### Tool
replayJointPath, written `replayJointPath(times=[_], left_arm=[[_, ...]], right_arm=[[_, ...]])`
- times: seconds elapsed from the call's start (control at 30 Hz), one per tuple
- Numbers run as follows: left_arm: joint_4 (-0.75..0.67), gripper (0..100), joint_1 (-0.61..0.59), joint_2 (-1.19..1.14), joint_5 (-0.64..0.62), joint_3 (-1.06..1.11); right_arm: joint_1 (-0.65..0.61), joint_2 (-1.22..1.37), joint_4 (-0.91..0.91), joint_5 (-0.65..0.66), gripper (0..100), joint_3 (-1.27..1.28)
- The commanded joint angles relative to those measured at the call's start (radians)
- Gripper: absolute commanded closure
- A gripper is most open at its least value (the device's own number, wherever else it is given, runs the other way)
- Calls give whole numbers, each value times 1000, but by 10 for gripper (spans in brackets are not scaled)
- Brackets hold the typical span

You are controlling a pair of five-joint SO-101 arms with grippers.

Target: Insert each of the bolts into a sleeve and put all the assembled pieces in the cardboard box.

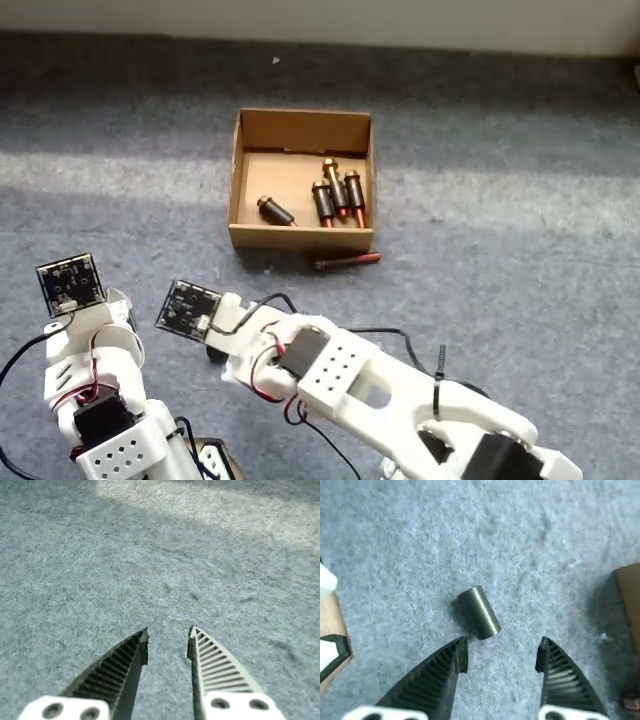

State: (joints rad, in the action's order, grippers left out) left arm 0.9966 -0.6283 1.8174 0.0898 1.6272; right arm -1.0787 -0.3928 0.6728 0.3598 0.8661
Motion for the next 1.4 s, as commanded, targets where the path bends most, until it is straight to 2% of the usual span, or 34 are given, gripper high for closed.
replayJointPath(times=[0.0, 0.2, 0.73, 1.0, 1.17, 1.37], left_arm=[[-18, 843, -8, 5, -12, -45], [-18, 843, -8, 5, -12, -42], [-18, 840, 24, 5, -12, -39], [-18, 840, 24, 5, -11, -39], [-18, 840, 24, 5, -11, -39], [-17, 840, 24, 5, -11, -38]], right_arm=[[-10, 53, 8, 81, 731, -84], [-10, 154, 5, 147, 730, -122], [-10, 414, 4, 147, 738, -280], [-5, 415, 4, 147, 981, -280], [12, 415, 8, 147, 991, -280], [94, 414, 8, 147, 991, -272]])
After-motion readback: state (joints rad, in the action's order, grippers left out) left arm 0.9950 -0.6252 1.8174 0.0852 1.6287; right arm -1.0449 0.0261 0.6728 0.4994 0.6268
